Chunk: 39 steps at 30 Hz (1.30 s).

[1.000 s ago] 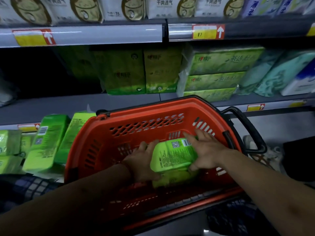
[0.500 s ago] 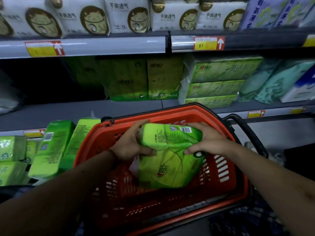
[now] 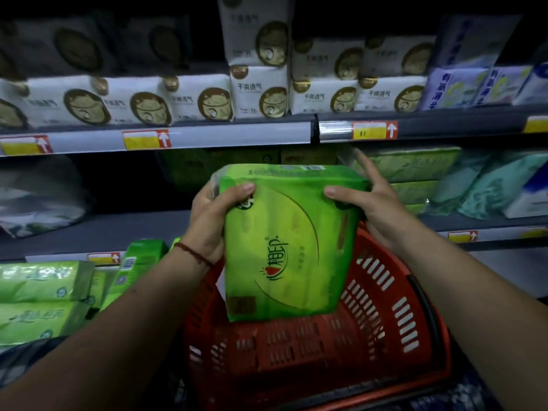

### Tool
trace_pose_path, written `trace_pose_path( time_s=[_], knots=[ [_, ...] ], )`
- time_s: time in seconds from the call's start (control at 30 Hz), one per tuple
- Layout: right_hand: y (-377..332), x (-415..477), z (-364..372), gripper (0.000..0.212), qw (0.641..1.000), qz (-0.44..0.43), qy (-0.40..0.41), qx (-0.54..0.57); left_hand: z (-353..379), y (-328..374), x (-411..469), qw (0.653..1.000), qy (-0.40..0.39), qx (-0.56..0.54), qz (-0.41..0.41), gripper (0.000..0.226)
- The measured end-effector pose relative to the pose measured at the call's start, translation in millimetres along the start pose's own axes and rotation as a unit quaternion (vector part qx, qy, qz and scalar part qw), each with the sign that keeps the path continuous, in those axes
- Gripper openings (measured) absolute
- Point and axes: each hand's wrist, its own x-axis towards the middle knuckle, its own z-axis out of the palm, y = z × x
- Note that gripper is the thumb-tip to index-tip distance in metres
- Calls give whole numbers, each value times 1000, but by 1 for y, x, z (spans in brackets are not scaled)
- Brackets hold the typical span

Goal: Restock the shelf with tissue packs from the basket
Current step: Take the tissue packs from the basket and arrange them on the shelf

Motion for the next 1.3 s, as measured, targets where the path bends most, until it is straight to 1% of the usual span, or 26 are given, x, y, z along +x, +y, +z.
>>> trace_pose_path(
  time_s=[0.03,0.1,0.17,0.2,0.27,0.3,0.33,0.43,0.5,0.53,0.6,0.67,0.7,0.77,0.83,0.9,0.97,1.0,1.07,1.13,1.17,1.23,1.3],
  knots=[
    [0,0,3,142,999,16,-7,30,-1,8,1,1000,8,-9,2,71],
    [6,-3,7,141,996,54,-32,64,-5,24,2,999,25,-21,7,58],
    [12,-11,14,129,992,86,-68,56,-11,38,5,999,42,-25,12,46],
    [15,-15,19,116,991,93,-81,44,-14,43,6,998,47,-27,14,46],
    [18,-23,31,84,994,82,-70,30,-21,51,8,997,55,-42,14,53],
    [18,-27,37,73,995,72,-57,34,-25,53,9,997,60,-52,15,59],
    [15,-29,42,68,996,64,-45,45,-28,53,10,996,66,-57,17,64],
    [5,-33,47,61,994,56,-11,98,-27,51,10,996,78,-48,15,76],
    [-2,-33,45,61,992,58,-1,114,-25,50,9,996,85,-11,16,84],
    [-4,-33,44,63,991,59,1,120,-23,49,8,996,87,19,9,92],
    [-6,-32,41,65,990,57,14,129,-20,48,-1,992,84,92,-27,107],
    [-6,-30,39,66,988,57,29,139,-17,43,-13,979,74,181,-55,109],
    [-6,-29,37,67,988,57,37,141,-16,40,-18,971,72,220,-57,106],
    [-7,-30,35,70,987,55,51,140,-11,38,-28,955,69,287,-37,90],
    [-11,-33,36,71,987,53,66,135,-6,35,-36,921,91,379,-10,71],
    [-14,-37,39,68,988,43,87,118,-3,28,-39,882,115,456,25,68],
    [-19,-39,46,64,989,26,111,89,1,22,-44,869,125,476,43,70],
    [-21,-41,49,62,990,18,122,70,3,20,-46,876,127,463,35,73],
    [-26,-44,56,56,992,-2,125,34,6,18,-47,913,132,387,7,81],
    [-29,-50,64,57,995,-16,95,17,5,16,-46,949,129,289,-17,87],
    [-30,-54,68,64,997,-24,68,17,4,14,-44,960,133,243,-31,95],
    [-32,-60,73,75,999,-41,18,18,0,9,-35,970,168,162,-71,107],
    [-36,-63,76,75,997,-64,-29,-8,-6,6,-25,969,194,94,-117,113]
  ],
)
